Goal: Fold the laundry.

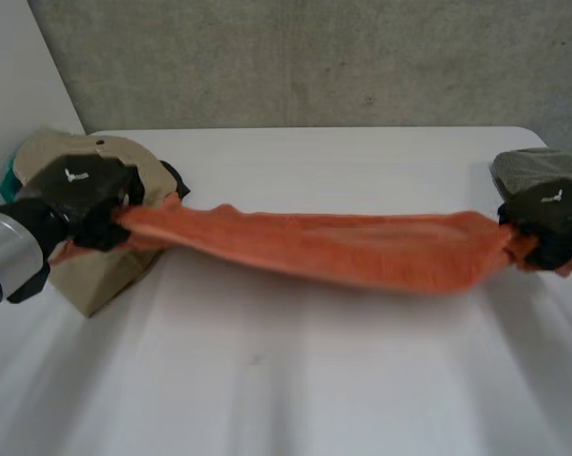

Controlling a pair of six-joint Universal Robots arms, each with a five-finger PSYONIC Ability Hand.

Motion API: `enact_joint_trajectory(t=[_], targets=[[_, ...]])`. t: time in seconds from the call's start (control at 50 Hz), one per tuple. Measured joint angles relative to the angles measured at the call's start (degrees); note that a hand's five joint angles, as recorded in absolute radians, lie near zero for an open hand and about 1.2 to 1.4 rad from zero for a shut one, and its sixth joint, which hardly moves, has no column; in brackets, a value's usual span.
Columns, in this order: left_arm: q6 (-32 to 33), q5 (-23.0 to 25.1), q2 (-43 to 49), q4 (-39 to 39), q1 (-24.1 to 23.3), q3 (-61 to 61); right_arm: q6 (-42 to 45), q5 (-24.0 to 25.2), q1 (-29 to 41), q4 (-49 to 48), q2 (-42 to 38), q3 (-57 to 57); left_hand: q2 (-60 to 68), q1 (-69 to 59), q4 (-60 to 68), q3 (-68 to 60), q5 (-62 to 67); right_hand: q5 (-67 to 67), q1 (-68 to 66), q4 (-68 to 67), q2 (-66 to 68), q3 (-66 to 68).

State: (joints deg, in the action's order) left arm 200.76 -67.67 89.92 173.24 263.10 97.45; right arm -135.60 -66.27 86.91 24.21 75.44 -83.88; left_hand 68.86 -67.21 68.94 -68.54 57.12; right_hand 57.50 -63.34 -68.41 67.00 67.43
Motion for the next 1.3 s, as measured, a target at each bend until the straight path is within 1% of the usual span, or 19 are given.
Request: enact_joint_trajectory(t=[0.06,0.12,0.24,0.3,0.36,0.38,0.48,0.54,0.6,0.7,0.8,0.9,0.98,1.0,1.02,1.08,1.12,1.22,1.3], targets=[[4.96,-0.04,3.56,-4.68,-0.56,-2.00,4.74,0.39,-0.31,4.50,-2.82,2.04,0.00,0.00,0.00,0.00,0.00,0.00,0.00,-0.01,0.00,0.00],[9.20,-1.48,9.13,-7.13,-1.20,-5.45,7.09,-1.04,-0.03,5.97,-6.67,4.90,0.00,0.00,0.00,0.00,0.00,0.00,0.00,-0.01,0.00,0.00],[13.25,-5.10,20.84,-5.62,-3.24,-20.54,3.51,-6.31,3.33,0.43,-15.55,19.01,0.01,0.00,0.01,-0.01,0.00,0.00,-0.01,-0.19,0.06,0.00],[12.27,-5.76,23.62,-0.21,-4.03,-30.13,-2.77,-8.27,5.00,-8.52,-18.15,28.42,0.01,0.00,0.02,0.00,0.00,0.00,-0.34,-0.21,0.07,0.01],[10.31,-6.42,24.08,5.83,-4.33,-36.04,-8.34,-9.01,5.70,-17.17,-18.71,33.38,0.01,0.00,0.02,-0.01,0.00,0.00,-0.34,-0.22,0.06,0.01],[8.71,-7.00,23.92,10.28,-4.42,-38.99,-12.23,-9.27,5.98,-23.54,-18.56,35.52,0.01,0.00,0.02,-0.01,0.00,0.00,-0.34,-0.22,0.06,0.01],[3.01,-9.38,21.89,26.79,-4.28,-42.45,-22.77,-9.20,5.91,-41.63,-16.39,36.51,0.01,0.00,0.02,-0.01,0.02,0.00,-0.34,-0.22,0.06,0.01],[-0.15,-10.05,20.40,33.45,-3.89,-40.14,-26.47,-7.73,5.77,-46.41,-15.23,34.64,0.01,0.00,0.02,-0.01,0.02,0.15,-0.34,-0.22,0.06,0.01],[-1.25,-9.81,19.85,34.07,-3.57,-37.45,-26.75,-6.09,5.75,-44.99,-15.15,33.42,0.01,0.00,0.02,-0.01,0.26,0.36,-0.34,-0.22,0.06,0.35],[-1.23,-9.17,20.50,30.48,-3.26,-30.04,-23.59,-2.95,5.65,-36.78,-17.16,32.05,0.01,0.00,0.02,-0.01,0.26,0.45,-0.34,-0.22,0.06,0.36],[-0.45,-8.71,22.94,27.96,-3.85,-20.67,-16.61,0.12,5.63,-27.14,-21.58,29.09,0.01,0.00,0.02,-0.01,0.26,0.57,-0.34,-0.22,0.07,0.36],[0.92,-8.51,26.29,27.50,-5.09,-13.57,-8.57,0.92,5.61,-21.81,-26.65,25.03,0.01,0.00,0.02,-0.01,0.26,0.59,-0.34,-0.23,0.06,0.36],[2.19,-8.39,27.82,27.71,-5.88,-10.36,-4.52,-0.06,5.50,-20.29,-29.35,22.96,0.01,0.00,0.02,-0.01,0.26,-16.14,13.55,17.75,-17.20,-17.07],[2.70,-8.30,28.04,27.90,-6.18,-9.21,-3.16,-1.10,5.29,-20.01,-30.38,22.00,0.01,0.00,0.02,-0.01,0.26,-30.48,27.23,31.55,-30.93,-30.71],[3.04,-8.22,27.97,28.11,-6.38,-8.43,-2.70,-1.86,5.12,-20.03,-30.81,21.51,0.01,0.00,0.02,-0.01,0.26,-36.76,32.43,36.72,-36.04,-35.94],[3.31,-8.08,27.19,28.41,-6.60,-7.40,-2.74,-3.61,4.67,-20.48,-31.08,20.40,0.01,0.00,0.02,-0.01,0.26,-45.83,40.50,45.37,-44.37,-44.48],[3.09,-7.95,25.66,28.50,-6.64,-6.62,-4.11,-4.92,4.23,-21.14,-29.94,19.05,0.01,0.00,0.02,-0.01,0.26,-49.05,42.93,48.71,-46.24,-47.19],[1.76,-7.63,21.90,28.35,-6.43,-5.11,-7.63,-6.10,3.14,-21.61,-24.84,14.78,0.01,0.00,0.02,-0.01,0.26,-49.38,42.93,48.84,-46.25,-47.64],[0.29,-7.11,19.22,28.20,-6.07,-3.60,-9.53,-6.15,1.98,-21.06,-19.53,9.92,0.01,0.00,0.02,-0.01,0.26,-45.42,40.65,46.51,-44.67,-45.30]])
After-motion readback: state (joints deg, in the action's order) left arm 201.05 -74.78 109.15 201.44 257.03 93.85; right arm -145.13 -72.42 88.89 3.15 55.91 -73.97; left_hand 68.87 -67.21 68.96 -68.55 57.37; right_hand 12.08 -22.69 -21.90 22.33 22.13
